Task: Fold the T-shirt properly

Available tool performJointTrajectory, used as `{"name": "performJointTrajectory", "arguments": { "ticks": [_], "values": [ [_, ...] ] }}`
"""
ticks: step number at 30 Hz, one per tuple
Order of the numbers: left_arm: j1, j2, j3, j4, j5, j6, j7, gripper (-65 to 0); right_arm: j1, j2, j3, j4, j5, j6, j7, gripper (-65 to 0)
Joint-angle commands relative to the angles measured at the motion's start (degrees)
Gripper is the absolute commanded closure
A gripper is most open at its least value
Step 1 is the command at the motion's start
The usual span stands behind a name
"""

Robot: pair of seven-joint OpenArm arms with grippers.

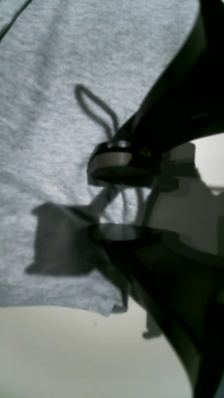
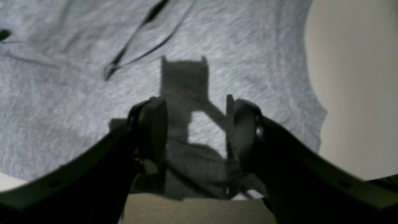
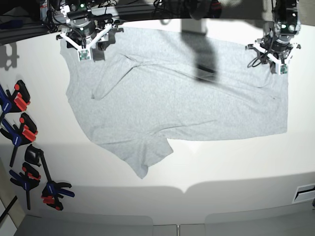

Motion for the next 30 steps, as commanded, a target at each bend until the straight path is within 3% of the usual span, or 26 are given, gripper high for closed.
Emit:
{"name": "performJointTrajectory", "arguments": {
  "ticks": [1,24,30],
  "values": [
    [1.79,-0.31,0.11,-1.53,2.16,0.85,8.63,-23.1,0.0,0.35,0.24,1.16,0.11,-0.24,1.09,-32.3],
    [12.41,-0.46,0.11,11.17,2.19,0.87,12.61,-23.1,0.35,0.35,0.24,1.16,0.07,-0.24,0.94,-32.3],
    [12.41,-0.46,0.11,11.19,2.21,0.87,13.22,-23.1,0.83,0.35,0.24,1.27,-3.56,-0.24,-0.15,-32.3]
  ]
}}
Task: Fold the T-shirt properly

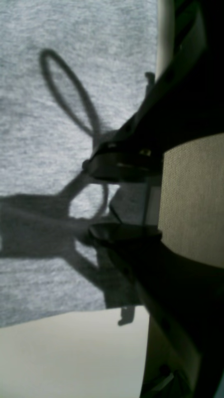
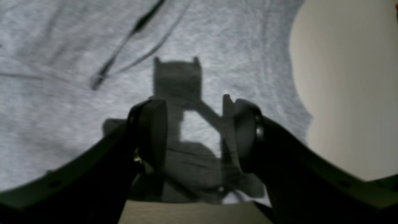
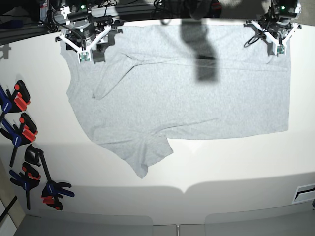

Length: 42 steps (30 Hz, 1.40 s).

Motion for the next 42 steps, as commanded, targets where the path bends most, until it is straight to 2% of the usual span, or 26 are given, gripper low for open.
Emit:
{"name": "performJointTrajectory", "arguments": {
  "ticks": [1,8,15,17,20,22,25,28,32,33,36,42],
  "values": [
    [1.22,-0.2,0.09,0.09,0.0,-0.24,2.89,-23.1,-0.07,0.35,0.24,1.27,-0.66,-0.26,0.74,-32.3],
    [1.09,-0.2,0.09,1.55,0.13,-0.24,1.86,-23.1,0.9,0.33,0.24,1.84,-0.83,-0.28,0.76,-32.3],
    [1.07,-0.2,0.09,8.09,0.24,-0.24,1.68,-23.1,3.87,0.33,0.24,4.7,-0.87,-0.26,0.96,-32.3],
    [1.07,-0.2,0.09,9.97,2.29,-0.13,0.61,-23.1,4.83,0.33,0.24,5.64,-1.09,-0.26,0.9,-32.3],
    [0.92,-0.22,0.09,11.56,7.54,3.43,-2.6,-23.3,5.75,0.33,0.24,6.64,-1.05,-0.28,0.7,-32.3],
    [0.59,-0.2,0.09,11.72,10.4,4.15,-2.54,-23.3,5.84,0.33,0.24,6.91,-1.07,-0.26,0.59,-32.3],
    [0.66,-0.17,0.09,11.69,10.49,4.13,-1.46,-23.3,5.81,0.33,0.24,6.91,-1.05,-0.26,-1.57,-32.3],
    [0.63,-0.2,0.09,10.82,6.54,4.11,-2.01,-23.3,5.79,0.31,0.24,6.91,-1.01,-0.28,-3.85,-32.3],
    [0.63,-0.17,0.09,7.72,5.53,4.11,-3.17,-23.3,4.63,-0.17,0.24,6.88,3.23,-0.28,-15.32,-32.3],
    [0.63,-0.17,0.09,6.82,5.49,4.09,-3.19,-23.3,3.65,-0.57,0.24,6.88,4.42,-0.26,-15.82,-32.3],
    [0.61,-0.17,0.09,3.87,6.49,3.89,-5.05,-23.3,0.68,-1.29,0.24,6.86,4.96,-0.28,-10.14,-32.3],
    [-0.02,-0.2,0.09,-0.72,14.19,4.0,-3.52,-23.3,-0.04,-1.25,0.26,4.17,3.48,-0.31,-9.53,-32.3]
  ]
}}
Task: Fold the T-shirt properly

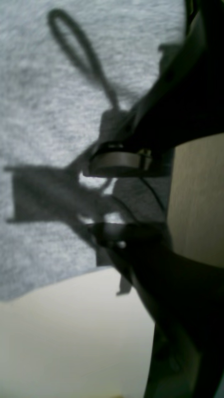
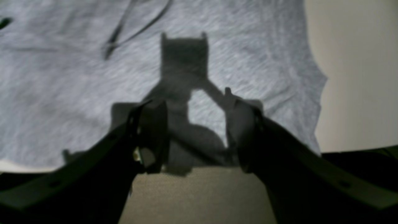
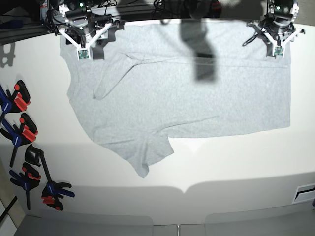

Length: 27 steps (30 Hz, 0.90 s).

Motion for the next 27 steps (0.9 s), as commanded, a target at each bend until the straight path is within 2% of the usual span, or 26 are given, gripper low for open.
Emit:
{"name": "performJointTrajectory", "arguments": {
  "ticks": [1,6,12,16,21,27],
  "values": [
    [0.66,-0.66,-0.28,0.07,1.6,0.44,1.66,-23.3,0.02,0.28,0.24,-0.5,-0.02,-0.31,1.49,-32.3],
    [0.5,-0.66,-0.28,0.09,1.6,0.42,1.66,-23.3,0.66,0.33,0.26,-5.92,-0.31,-0.28,2.32,-32.3],
    [-0.33,-0.68,-0.28,0.83,2.03,0.42,2.91,-23.3,2.12,0.46,0.24,-6.03,-1.73,-0.28,2.49,-32.3],
    [-1.57,-0.66,-0.28,1.66,4.37,0.61,3.43,-23.3,3.98,0.46,0.24,-6.01,-1.57,-0.24,2.27,-32.3],
    [-3.06,-0.83,-0.28,4.52,8.46,4.26,4.52,-23.3,4.92,0.46,0.24,-5.99,-1.57,1.14,1.88,-32.3],
    [-5.6,-0.83,-0.28,9.57,13.88,4.2,7.13,-23.3,4.9,0.48,0.24,-5.97,-1.77,3.17,0.74,-32.6]
  ]
}}
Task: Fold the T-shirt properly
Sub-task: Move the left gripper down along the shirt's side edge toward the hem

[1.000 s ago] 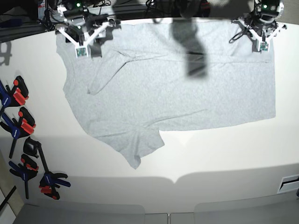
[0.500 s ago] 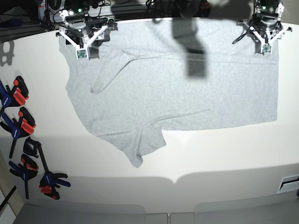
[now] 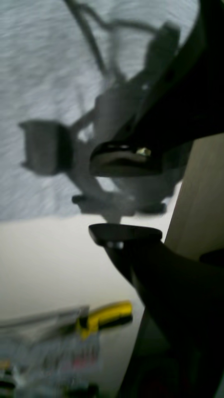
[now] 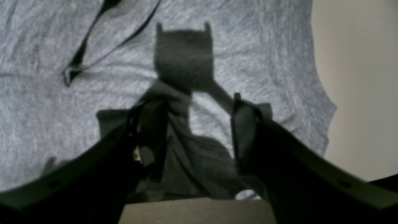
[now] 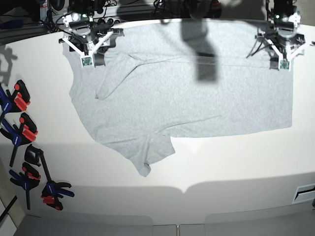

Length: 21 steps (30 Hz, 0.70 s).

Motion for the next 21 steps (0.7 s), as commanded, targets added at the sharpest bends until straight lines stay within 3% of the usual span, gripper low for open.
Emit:
{"name": "performJointTrajectory", "arguments": {
  "ticks": [1,6,13,17,19,21],
  "values": [
    [-0.87,-0.66,-0.33,1.7,0.96,0.66,-0.11,-23.3,-0.04,0.35,0.24,0.55,-0.44,1.09,-0.9,-32.6],
    [-5.46,-2.05,-0.33,2.27,1.31,-0.61,2.62,-23.4,-0.04,0.35,0.24,0.55,-0.46,1.33,-1.55,-32.6],
    [-10.84,-6.71,-0.33,2.27,1.33,-0.44,-3.58,-23.3,-0.04,0.35,0.24,4.09,-0.46,1.33,-1.29,-32.6],
    [-14.03,-7.58,-0.33,2.27,1.27,0.55,-3.93,-23.8,-0.04,0.35,0.24,7.32,-0.46,1.36,-1.42,-32.6],
    [-14.99,-7.63,-0.33,2.27,1.29,1.09,-3.96,-31.3,-0.04,0.33,0.24,8.22,-0.44,1.36,-1.55,-32.6],
    [-15.23,-7.61,-0.33,2.27,1.29,1.07,-5.07,-43.6,-0.04,0.33,0.24,8.55,-0.44,1.33,-1.55,-32.6]
  ]
}}
